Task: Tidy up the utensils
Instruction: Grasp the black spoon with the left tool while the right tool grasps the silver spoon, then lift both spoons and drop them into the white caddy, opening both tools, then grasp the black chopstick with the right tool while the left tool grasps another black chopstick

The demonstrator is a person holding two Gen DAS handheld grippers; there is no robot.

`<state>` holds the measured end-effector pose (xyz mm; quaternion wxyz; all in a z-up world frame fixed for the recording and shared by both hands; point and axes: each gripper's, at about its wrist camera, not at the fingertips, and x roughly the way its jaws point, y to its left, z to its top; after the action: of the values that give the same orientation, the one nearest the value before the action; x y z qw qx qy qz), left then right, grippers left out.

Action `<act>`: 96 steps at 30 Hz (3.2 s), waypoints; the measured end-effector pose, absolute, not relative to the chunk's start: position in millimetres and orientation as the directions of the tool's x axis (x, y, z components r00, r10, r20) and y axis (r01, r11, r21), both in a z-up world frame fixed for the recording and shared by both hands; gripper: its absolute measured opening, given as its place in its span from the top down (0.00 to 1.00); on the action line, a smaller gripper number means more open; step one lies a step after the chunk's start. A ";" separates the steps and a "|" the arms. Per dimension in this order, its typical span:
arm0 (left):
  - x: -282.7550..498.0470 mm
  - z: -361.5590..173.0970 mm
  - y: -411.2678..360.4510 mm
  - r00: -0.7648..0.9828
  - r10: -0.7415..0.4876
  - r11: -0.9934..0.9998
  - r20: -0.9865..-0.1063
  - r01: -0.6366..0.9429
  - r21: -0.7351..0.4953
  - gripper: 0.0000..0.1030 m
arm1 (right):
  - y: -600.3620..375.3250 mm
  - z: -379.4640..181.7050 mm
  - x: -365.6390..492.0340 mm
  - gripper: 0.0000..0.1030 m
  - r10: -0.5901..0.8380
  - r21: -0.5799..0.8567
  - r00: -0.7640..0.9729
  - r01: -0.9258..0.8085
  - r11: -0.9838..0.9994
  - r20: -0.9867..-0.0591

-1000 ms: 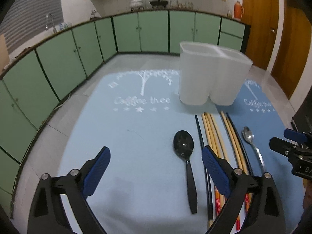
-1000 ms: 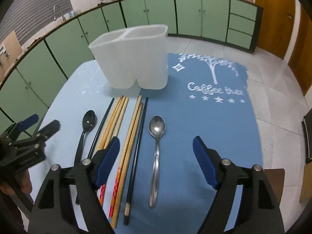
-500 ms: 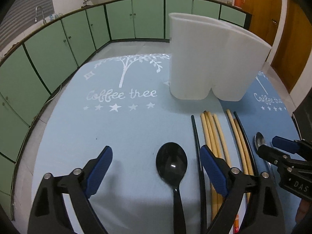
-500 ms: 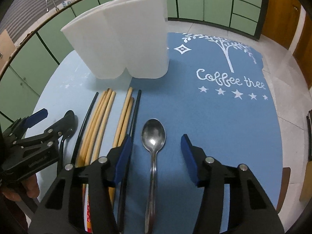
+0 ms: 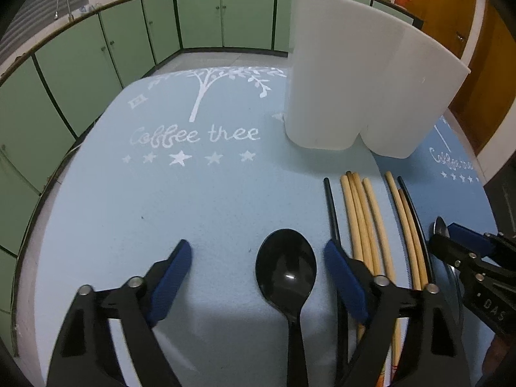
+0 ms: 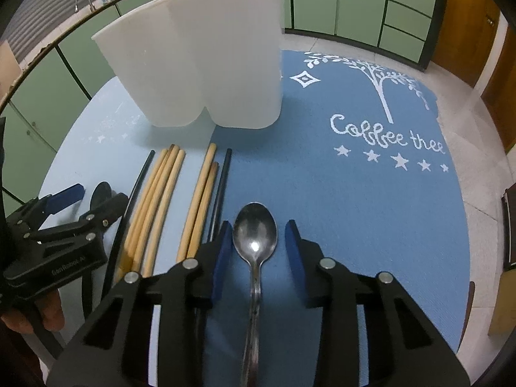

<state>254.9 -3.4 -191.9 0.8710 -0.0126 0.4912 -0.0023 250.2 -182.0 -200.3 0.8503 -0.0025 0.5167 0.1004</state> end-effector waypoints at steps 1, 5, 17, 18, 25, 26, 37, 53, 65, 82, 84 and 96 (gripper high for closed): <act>253.8 -190.7 -2.8 0.517 -0.024 1.000 -0.855 -0.005 -0.031 0.35 | -181.5 -200.1 249.6 0.73 0.167 0.097 0.445 -0.175 0.980 -0.880; 247.5 -184.6 -4.1 0.519 -0.056 0.998 -0.853 0.012 -0.058 0.62 | -181.1 -199.2 246.6 0.73 0.164 0.097 0.448 -0.170 0.981 -0.879; 208.1 -144.4 -1.6 0.677 -0.134 0.991 -0.723 0.085 -0.104 0.67 | -204.2 -151.1 215.7 0.74 0.233 0.147 0.605 -0.188 0.971 -0.761; 205.4 -139.6 -1.1 0.693 -0.136 0.991 -0.708 0.088 -0.105 0.67 | -206.3 -146.5 214.0 0.74 0.242 0.155 0.615 -0.191 0.969 -0.750; 194.8 -100.3 3.8 0.794 -0.150 0.988 -0.589 0.103 -0.112 0.67 | -219.3 -97.7 203.8 0.74 0.308 0.207 0.709 -0.228 0.951 -0.634; 194.7 -94.9 4.5 0.804 -0.151 0.988 -0.575 0.105 -0.113 0.67 | -221.0 -90.0 203.9 0.74 0.315 0.212 0.722 -0.233 0.949 -0.617; 240.9 -20.6 -6.9 0.920 -0.151 0.988 -0.361 0.127 -0.088 0.67 | -232.7 -6.5 238.9 0.74 0.397 0.247 0.797 -0.315 0.916 -0.455; 357.3 -12.6 -15.9 0.961 -0.128 0.991 -0.246 0.112 -0.079 0.67 | -214.5 -7.0 346.3 0.74 0.350 0.192 0.825 -0.294 0.936 -0.443; 358.8 -65.1 -14.3 0.921 -0.143 0.989 -0.363 0.116 -0.096 0.64 | -193.6 -69.3 354.4 0.72 0.344 0.187 0.756 -0.289 0.939 -0.557; 260.0 -54.5 3.6 0.878 -0.139 0.990 -0.459 0.111 -0.088 0.45 | -226.1 -68.9 250.0 0.51 0.313 0.229 0.776 -0.222 0.948 -0.548; 242.1 -61.9 3.5 0.863 -0.135 0.991 -0.487 0.112 -0.076 0.45 | -229.1 -76.2 232.1 0.51 0.295 0.221 0.770 -0.204 0.954 -0.566; 148.3 -128.8 1.5 0.734 -0.124 0.992 -0.668 0.102 -0.072 0.42 | -224.2 -138.2 129.9 0.51 0.250 0.199 0.683 -0.154 0.968 -0.686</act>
<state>148.3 1.5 -128.8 0.9309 -0.0153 0.3599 -0.0606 129.9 -224.2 -138.2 0.9153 0.0625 0.3823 0.1102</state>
